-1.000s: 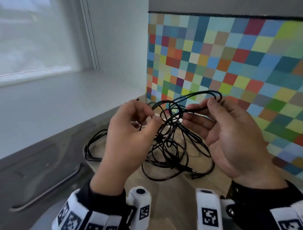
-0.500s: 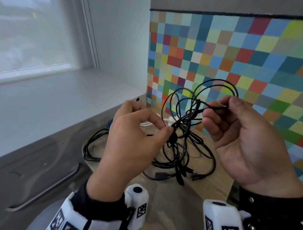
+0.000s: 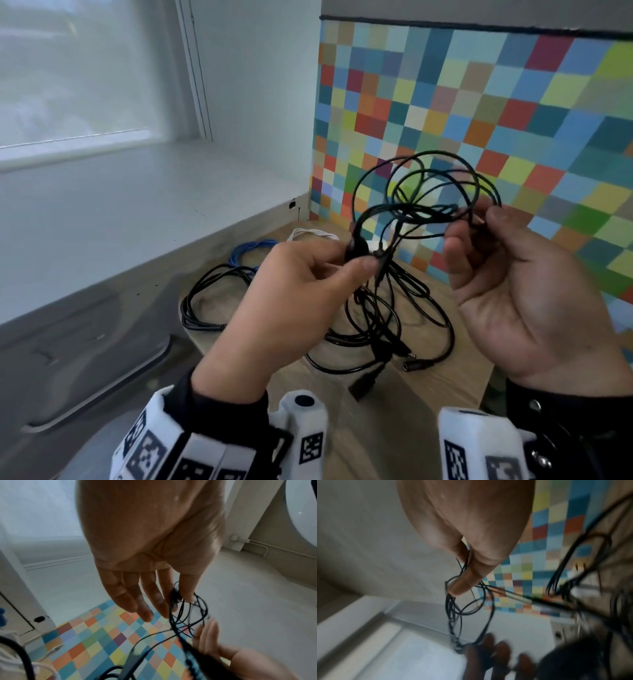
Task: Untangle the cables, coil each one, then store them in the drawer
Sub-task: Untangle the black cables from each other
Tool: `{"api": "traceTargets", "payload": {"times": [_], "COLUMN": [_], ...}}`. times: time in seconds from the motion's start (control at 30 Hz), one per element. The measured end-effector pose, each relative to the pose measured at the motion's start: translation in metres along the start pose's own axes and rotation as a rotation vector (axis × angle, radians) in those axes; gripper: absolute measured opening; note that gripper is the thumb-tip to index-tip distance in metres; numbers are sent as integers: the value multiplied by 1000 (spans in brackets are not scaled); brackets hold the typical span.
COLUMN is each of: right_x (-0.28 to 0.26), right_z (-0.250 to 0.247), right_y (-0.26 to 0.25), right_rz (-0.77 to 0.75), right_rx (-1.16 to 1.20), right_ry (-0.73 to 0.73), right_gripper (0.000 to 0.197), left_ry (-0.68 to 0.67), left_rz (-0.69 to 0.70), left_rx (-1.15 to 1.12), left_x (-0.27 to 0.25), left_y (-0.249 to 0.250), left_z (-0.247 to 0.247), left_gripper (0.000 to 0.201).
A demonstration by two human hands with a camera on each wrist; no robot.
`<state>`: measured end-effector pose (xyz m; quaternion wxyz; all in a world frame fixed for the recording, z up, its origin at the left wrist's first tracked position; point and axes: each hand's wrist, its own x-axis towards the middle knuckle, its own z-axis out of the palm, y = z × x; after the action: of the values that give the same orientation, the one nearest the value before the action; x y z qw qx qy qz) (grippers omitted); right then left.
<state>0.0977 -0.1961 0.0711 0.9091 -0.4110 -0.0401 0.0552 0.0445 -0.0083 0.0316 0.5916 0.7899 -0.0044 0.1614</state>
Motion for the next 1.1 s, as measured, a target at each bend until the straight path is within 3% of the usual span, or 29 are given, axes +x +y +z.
{"api": "traceTargets", "payload": {"times": [0.07,0.2,0.33,0.47,0.57,0.7,0.83,0.93,1.03,1.1], "right_x": [8,16,4,-11,-9,-5,-4,-8,-11,-10], "right_z": [-10,-28,-21,-3,-3,-7,-7,-5,-2,-3], "right_y": [3,3,-2,5,12,16,21,20,16,15], "right_rz": [-95,-347,-491,-353,-302,-350,-346,-336,-330,-331], "right_rx": [-198,-559,-845,-1118,-1169,-1152,-1165,-1129,-1079,-1066], "right_ry": [49,129,-53,-276,-266,-197,-268,-307,-319,-310], "right_gripper": [17,22,14,18,20,19,19,23,26,30], "left_ry": [49,63,-3,-35,-51,-62,-101,17,199,294], "left_rz": [43,92,80,89,110,107,87,118,196,204], "left_rx": [-54,-2,180,231,252,240,213,224,172,175], "left_x": [-1,-1,1,1,-1,-1,-4,-6,-3,0], "left_y": [4,4,-2,-1,2,3,6,4,0,-2], "left_z": [-3,-8,-8,-6,-7,-6,-4,-2,1,0], "left_gripper": [11,21,30,28,26,26,21,36,14,10]}}
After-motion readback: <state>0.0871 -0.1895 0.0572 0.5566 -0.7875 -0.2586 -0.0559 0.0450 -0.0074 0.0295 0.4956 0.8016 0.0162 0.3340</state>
